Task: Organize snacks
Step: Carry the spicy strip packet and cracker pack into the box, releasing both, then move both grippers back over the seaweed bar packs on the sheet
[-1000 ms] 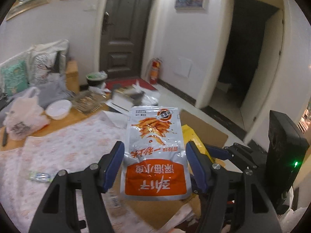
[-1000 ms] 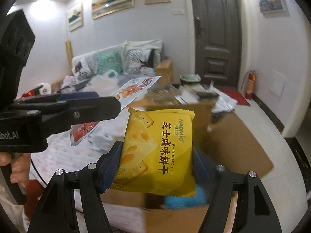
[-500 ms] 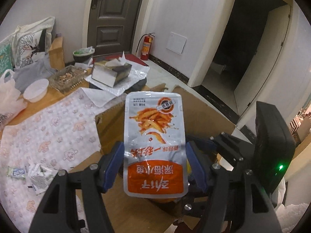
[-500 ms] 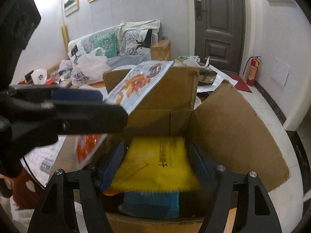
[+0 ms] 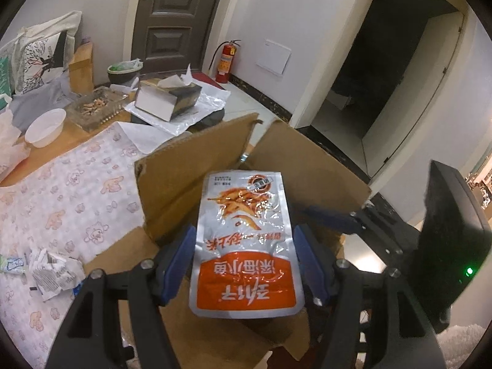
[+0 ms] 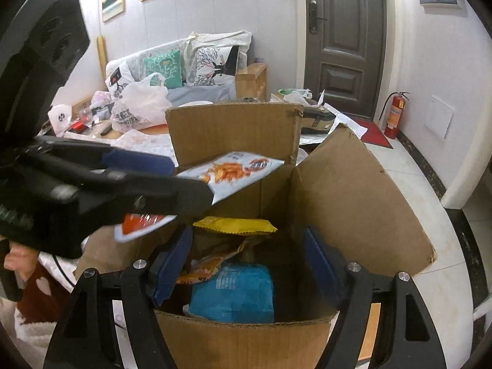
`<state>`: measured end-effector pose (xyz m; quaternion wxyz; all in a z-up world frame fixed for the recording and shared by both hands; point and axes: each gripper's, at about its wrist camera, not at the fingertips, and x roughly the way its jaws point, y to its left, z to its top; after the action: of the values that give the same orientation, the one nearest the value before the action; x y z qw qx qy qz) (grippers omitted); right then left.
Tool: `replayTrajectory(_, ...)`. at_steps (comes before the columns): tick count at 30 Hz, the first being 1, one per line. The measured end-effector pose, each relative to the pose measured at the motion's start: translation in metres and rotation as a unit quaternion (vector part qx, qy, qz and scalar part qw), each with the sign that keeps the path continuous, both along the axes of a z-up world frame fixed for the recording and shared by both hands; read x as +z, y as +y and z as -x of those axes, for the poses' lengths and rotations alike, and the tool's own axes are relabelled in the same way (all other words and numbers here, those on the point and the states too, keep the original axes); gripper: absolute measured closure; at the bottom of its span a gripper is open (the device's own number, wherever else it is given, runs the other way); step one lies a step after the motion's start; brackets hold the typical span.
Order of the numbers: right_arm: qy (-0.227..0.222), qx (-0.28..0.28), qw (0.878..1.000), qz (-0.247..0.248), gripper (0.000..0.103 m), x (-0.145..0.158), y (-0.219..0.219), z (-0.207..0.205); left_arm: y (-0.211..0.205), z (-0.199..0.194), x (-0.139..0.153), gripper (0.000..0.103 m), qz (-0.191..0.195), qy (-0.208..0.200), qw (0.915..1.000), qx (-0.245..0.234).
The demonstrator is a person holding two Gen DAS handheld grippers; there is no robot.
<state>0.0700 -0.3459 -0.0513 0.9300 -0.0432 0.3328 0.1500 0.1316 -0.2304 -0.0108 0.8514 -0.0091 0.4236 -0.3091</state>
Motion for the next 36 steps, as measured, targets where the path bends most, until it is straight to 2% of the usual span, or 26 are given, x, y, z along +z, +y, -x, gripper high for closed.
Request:
replayTrajectory(2, -0.001, 0.001, 1.000, 0.000, 0.031, 0.001, 0.000, 0.002, 0.000, 0.001, 0.001, 0.040, -0.008, -0.007, 0.9999, 0.002)
replayTrajectory(9, -0.005, 0.004, 1.000, 0.003, 0.028, 0.006, 0.005, 0.006, 0.006, 0.002, 0.009, 0.037, 0.006, -0.013, 0.9999, 0.005)
replayTrajectory(18, -0.014, 0.025, 1.000, -0.010, 0.028, 0.020, 0.022, 0.015, 0.046, 0.023, 0.027, 0.037, 0.015, -0.041, 0.9984, 0.036)
replayTrajectory(24, -0.032, 0.075, 0.996, -0.042, 0.028, 0.035, 0.056, 0.030, 0.101, 0.055, 0.039, 0.037, -0.007, -0.074, 0.9934, 0.087)
replayTrajectory(28, -0.034, 0.113, 0.992, -0.052, 0.028, 0.039, 0.093, 0.040, 0.146, 0.077, 0.036, 0.037, -0.018, -0.085, 0.9885, 0.124)
replayTrajectory(32, -0.023, 0.156, 0.986, -0.048, 0.028, 0.036, 0.140, 0.051, 0.195, 0.095, 0.023, 0.037, -0.011, -0.084, 0.9844, 0.154)
replayTrajectory(36, 0.004, 0.186, 0.982, -0.042, 0.028, 0.020, 0.182, 0.059, 0.233, 0.112, -0.001, 0.037, -0.014, -0.081, 0.9837, 0.160)
